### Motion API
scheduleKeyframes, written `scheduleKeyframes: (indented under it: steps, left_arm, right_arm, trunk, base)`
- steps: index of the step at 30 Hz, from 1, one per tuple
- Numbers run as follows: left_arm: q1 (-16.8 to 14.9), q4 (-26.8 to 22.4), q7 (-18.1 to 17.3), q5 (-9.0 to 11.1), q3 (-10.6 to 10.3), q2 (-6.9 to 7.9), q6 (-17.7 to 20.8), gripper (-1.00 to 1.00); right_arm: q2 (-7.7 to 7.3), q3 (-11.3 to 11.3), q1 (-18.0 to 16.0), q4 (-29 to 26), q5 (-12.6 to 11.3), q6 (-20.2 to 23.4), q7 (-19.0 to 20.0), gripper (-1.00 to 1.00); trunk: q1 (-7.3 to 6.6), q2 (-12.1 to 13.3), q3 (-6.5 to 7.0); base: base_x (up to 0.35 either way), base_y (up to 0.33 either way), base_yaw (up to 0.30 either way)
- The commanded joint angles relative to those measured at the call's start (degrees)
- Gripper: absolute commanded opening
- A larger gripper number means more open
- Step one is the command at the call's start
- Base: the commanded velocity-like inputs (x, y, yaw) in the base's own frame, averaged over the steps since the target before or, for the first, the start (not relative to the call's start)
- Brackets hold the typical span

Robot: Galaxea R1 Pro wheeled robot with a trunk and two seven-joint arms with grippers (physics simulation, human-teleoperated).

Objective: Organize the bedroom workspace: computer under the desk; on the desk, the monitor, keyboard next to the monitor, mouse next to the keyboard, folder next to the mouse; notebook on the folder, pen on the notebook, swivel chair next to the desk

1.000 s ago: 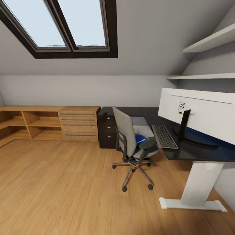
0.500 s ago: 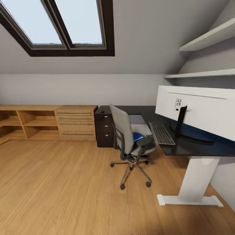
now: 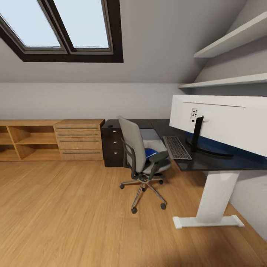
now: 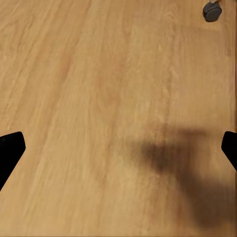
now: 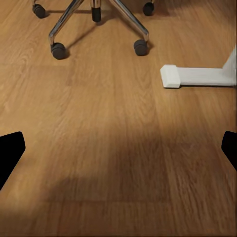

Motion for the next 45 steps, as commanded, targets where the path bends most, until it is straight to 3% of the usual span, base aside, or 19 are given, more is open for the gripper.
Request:
scheduleKeyframes:
  steps: [1, 25, 28, 29, 36, 38, 40, 41, 45]
  left_arm:
    - [-0.02, 0.01, -0.13, 0.26, 0.16, -0.03, -0.16, 1.00]
    - [-0.02, -0.64, -0.01, 0.53, 0.83, -0.03, -1.10, 1.00]
    - [-0.02, -1.03, 0.21, 0.83, 1.04, -0.03, -1.39, 1.00]
    - [-0.02, -2.40, 2.11, 2.59, 3.64, 0.01, -2.69, 1.00]
    - [-0.02, -2.92, 2.37, 2.63, 4.14, -0.50, -3.75, 1.00]
    - [-0.02, -4.22, 2.45, 2.57, 3.09, -0.74, -3.53, 1.00]
    - [-0.02, -8.97, 2.48, 2.54, 2.71, -1.01, -0.83, 1.00]
    - [-0.02, -12.15, 2.54, 2.54, 2.59, -1.28, 2.68, 1.00]
    - [-0.09, -30.01, 2.85, 2.67, 2.38, -2.15, 25.26, 1.00]
  right_arm:
    - [0.01, 0.02, -0.05, 0.05, 0.39, -0.12, -0.34, 1.00]
    - [0.14, -0.10, -0.03, 0.08, 0.05, -0.23, -0.32, 1.00]
    - [0.84, 0.04, -0.03, 0.13, 0.05, -0.51, -0.25, 1.00]
    - [2.88, 0.25, -0.04, 1.27, 0.38, -0.70, -0.12, 1.00]
    - [2.34, 0.00, -0.26, 1.30, 0.39, -0.60, -0.28, 1.00]
    - [2.35, -0.05, -2.83, -0.91, 0.29, 0.55, -0.41, 1.00]
    - [2.37, -0.04, -5.95, -2.94, 0.29, 4.82, -0.94, 1.00]
    - [2.34, -0.02, -7.87, -3.96, 0.29, 8.01, -1.23, 1.00]
    - [2.16, -0.05, -18.31, -6.61, 0.11, 19.25, -1.73, 1.00]
  trunk:
    - [0.22, -0.44, -0.22]
    - [5.49, -10.07, -4.49]
    - [6.15, -11.27, -5.03]
    - [6.37, -11.67, -5.21]
    - [6.37, -11.67, -5.21]
    - [6.37, -11.67, -5.21]
    - [6.37, -11.67, -5.21]
    - [6.37, -11.67, -5.21]
    - [6.37, -11.67, -5.21]
  base:
    - [0.000, 0.000, -0.186]
    - [0.000, 0.000, -0.021]
    - [0.000, 0.000, 0.000]
    - [0.000, 0.000, -0.037]
    - [0.000, 0.000, -0.012]
    - [0.000, 0.000, -0.001]
    - [0.000, 0.000, 0.000]
    - [0.000, 0.000, 0.000]
    - [0.000, 0.000, 0.000]
